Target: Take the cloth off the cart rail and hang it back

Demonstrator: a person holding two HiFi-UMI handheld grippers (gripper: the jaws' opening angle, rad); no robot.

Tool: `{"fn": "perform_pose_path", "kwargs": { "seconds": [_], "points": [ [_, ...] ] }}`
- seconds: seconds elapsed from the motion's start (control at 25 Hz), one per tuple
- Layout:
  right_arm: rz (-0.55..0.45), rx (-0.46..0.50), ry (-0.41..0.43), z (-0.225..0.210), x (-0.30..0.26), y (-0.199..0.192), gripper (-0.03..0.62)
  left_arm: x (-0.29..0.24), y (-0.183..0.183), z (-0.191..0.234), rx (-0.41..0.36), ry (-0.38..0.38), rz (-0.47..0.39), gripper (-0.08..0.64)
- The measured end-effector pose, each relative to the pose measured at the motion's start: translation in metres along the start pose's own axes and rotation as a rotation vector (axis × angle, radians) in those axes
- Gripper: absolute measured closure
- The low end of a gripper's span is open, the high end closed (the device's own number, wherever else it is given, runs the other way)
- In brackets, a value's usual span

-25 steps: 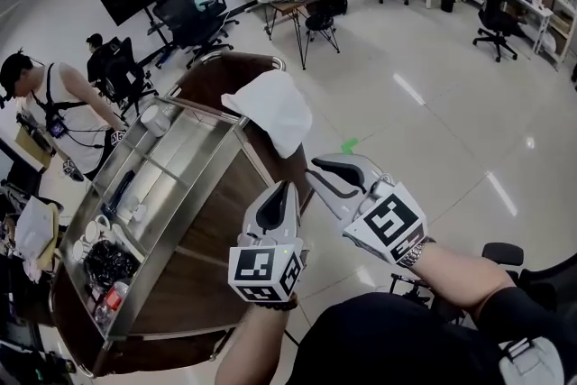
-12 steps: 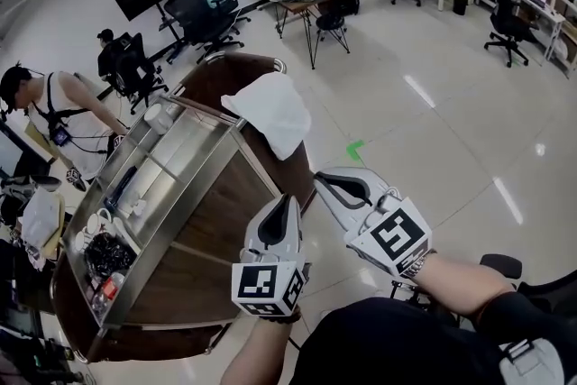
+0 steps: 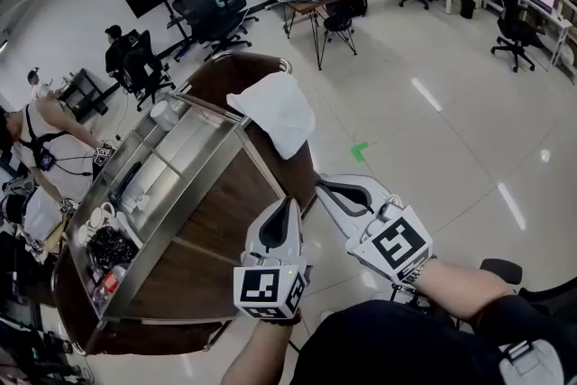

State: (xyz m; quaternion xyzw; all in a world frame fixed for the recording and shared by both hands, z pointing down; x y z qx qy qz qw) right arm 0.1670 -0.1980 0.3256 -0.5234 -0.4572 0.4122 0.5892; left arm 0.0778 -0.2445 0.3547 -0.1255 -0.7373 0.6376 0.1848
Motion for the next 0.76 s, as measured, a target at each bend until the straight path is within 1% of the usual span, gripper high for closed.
{"fn": "perform_pose_path", "kwargs": {
  "seconds": [0.16,0.2,0.32,0.36,0.48,0.52,0.56,0.64,0.68,0.76],
  "points": [
    [0.002,-0.004,-0.002,0.0005,0.0021,-0.0012,0.592,-0.0001,-0.0001,-0.0017,-0.004,0.001,0.002,0.558],
    [-0.009,0.015,0.001,-0.0004,0.0017,-0.0023,0.592,-0.0003,-0.0011,-0.002,-0.005,0.0,0.003,0.56],
    [-0.097,0.157,0.024,-0.0063,-0.0019,-0.0051,0.592,-0.0004,-0.0031,-0.0027,-0.008,-0.003,0.004,0.56],
    [-0.097,0.157,0.024,-0.0062,-0.0014,-0.0048,0.592,-0.0002,-0.0028,-0.003,-0.009,-0.004,0.005,0.558],
    [-0.008,0.017,-0.008,-0.0001,0.0042,-0.0023,0.592,0.0007,-0.0003,-0.0036,-0.012,-0.005,0.004,0.56],
    [0.0,0.002,-0.012,0.0005,0.0042,-0.002,0.592,0.0009,0.0001,-0.0031,-0.014,-0.006,0.004,0.559],
    [-0.008,0.015,-0.011,0.0001,0.0031,-0.0024,0.592,0.0008,-0.0001,-0.0022,-0.015,-0.007,0.005,0.56],
    [-0.049,0.082,-0.001,-0.0026,-0.001,-0.0042,0.592,0.0005,-0.0021,0.0002,-0.015,-0.008,0.006,0.56],
    [-0.054,0.09,-0.001,-0.0029,-0.0025,-0.0051,0.592,0.0003,-0.0033,0.0014,-0.015,-0.008,0.007,0.56],
    [-0.034,0.06,-0.008,-0.0017,-0.004,-0.0066,0.592,0.0001,-0.0056,0.0038,-0.015,-0.009,0.009,0.56]
  ]
}}
Point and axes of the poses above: the fingertips, and each gripper's own axes: x backward along the fingers, z to its left, y out of its top, the point moved 5 cm from there along x, backward along the fingers, and after that the axes turned 10 degrees about -y, right-handed, at the moved point
